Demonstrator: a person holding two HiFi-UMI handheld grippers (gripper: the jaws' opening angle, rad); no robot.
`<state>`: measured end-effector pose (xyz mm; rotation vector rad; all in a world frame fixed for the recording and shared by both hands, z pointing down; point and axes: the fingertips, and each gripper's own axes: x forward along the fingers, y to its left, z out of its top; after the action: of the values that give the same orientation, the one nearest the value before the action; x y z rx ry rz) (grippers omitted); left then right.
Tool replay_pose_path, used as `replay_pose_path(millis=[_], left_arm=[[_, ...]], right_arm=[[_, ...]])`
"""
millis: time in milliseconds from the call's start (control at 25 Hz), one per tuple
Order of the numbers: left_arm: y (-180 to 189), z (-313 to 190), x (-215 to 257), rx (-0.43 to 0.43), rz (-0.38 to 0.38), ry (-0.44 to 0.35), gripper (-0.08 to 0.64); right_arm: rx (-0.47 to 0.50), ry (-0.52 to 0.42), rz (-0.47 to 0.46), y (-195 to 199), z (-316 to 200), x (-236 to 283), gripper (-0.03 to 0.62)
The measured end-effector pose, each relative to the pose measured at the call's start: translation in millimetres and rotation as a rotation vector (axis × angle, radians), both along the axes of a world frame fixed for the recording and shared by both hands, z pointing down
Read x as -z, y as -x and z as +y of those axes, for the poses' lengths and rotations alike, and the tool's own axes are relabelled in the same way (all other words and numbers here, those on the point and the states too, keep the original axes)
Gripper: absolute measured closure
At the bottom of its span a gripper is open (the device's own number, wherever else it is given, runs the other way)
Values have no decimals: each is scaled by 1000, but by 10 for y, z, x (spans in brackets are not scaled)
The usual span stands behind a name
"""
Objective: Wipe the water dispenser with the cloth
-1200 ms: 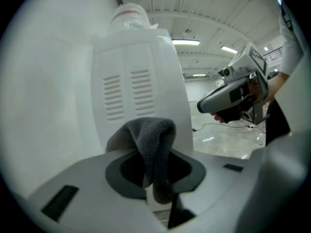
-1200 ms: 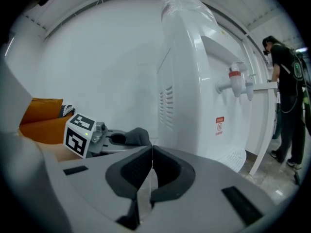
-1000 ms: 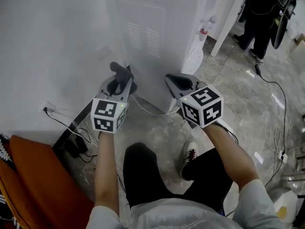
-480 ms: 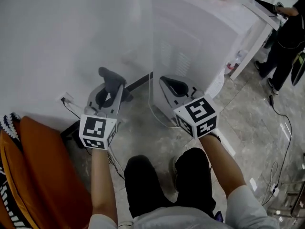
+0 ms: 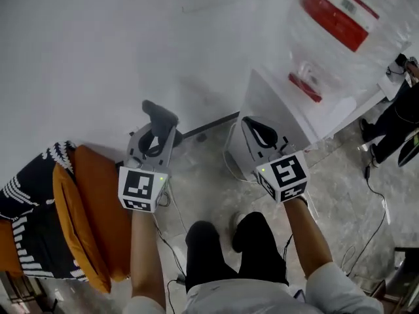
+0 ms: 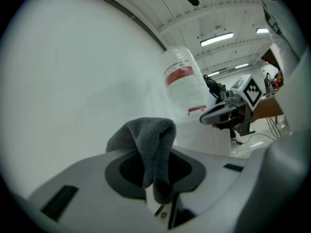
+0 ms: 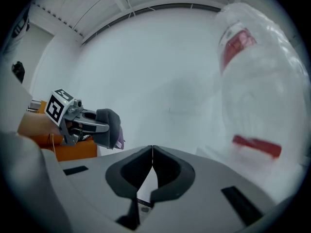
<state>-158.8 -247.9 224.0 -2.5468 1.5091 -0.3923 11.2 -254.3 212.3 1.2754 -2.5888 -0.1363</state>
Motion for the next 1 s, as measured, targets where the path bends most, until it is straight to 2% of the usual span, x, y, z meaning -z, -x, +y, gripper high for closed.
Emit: replay_pose_path(millis=[160,320,600,720,1000], left_arm=[[-7,61,858,-4,-9,-8,472],[50,147,1614,2,21,-14,472],[1,462,2829,-68,1,-81,472],[-64,701,3128,-94,-3,-103,472],[-47,1450,3449,-107,12,-141,472]], right_arm=[[-12,10,-10,-44,-11,876,577],[-42,16,-7,-140,93,1676,577],[-99,-43,-24,-219,466,2822,577],[-124,-57,-39,-295,714,3081,577],[-143,-101,-14,-328,1484,3456,577]])
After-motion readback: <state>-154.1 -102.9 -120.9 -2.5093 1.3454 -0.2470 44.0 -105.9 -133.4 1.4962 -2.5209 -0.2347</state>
